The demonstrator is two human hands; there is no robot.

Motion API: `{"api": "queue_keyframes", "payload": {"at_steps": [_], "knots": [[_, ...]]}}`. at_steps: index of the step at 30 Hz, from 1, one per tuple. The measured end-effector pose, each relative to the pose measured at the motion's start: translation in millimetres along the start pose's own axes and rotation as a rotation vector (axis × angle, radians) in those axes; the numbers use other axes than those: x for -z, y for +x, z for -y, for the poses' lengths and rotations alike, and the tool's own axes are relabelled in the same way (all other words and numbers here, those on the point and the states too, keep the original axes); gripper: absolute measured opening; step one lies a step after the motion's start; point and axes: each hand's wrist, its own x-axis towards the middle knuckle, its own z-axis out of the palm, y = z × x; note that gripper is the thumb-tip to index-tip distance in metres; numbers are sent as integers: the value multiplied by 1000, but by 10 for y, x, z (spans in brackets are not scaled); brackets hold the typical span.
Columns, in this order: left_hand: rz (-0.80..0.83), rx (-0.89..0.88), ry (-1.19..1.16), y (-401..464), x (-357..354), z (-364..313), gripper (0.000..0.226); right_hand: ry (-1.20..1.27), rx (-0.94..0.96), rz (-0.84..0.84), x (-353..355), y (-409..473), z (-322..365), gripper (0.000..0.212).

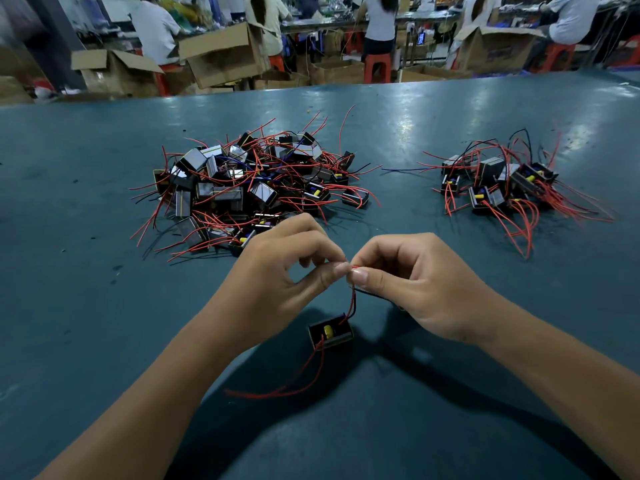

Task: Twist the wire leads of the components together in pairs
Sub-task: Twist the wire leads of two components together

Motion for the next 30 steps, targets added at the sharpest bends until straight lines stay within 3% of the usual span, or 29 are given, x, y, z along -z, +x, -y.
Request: {"api": "queue_keyframes", "payload": {"at_steps": [7, 11, 14, 17, 20, 30], "knots": [[97, 768, -564, 6, -65, -101, 21, -253, 74, -68, -38, -27, -52, 7], [165, 917, -765, 4, -55, -109, 28, -236, 70, -33, -58, -23, -63, 8], [149, 724, -583, -10, -30, -65, 23, -175, 31, -42, -26, -5, -58, 8], [38, 309, -190, -4, 83, 24, 9, -69, -13, -26, 19, 10, -63, 9], [39, -21, 63, 0, 118, 60, 17, 20, -29, 20, 17, 16, -57, 11], [-3, -202, 269, 7, 50, 114, 13, 62, -21, 59, 14, 13, -53, 9]]}}
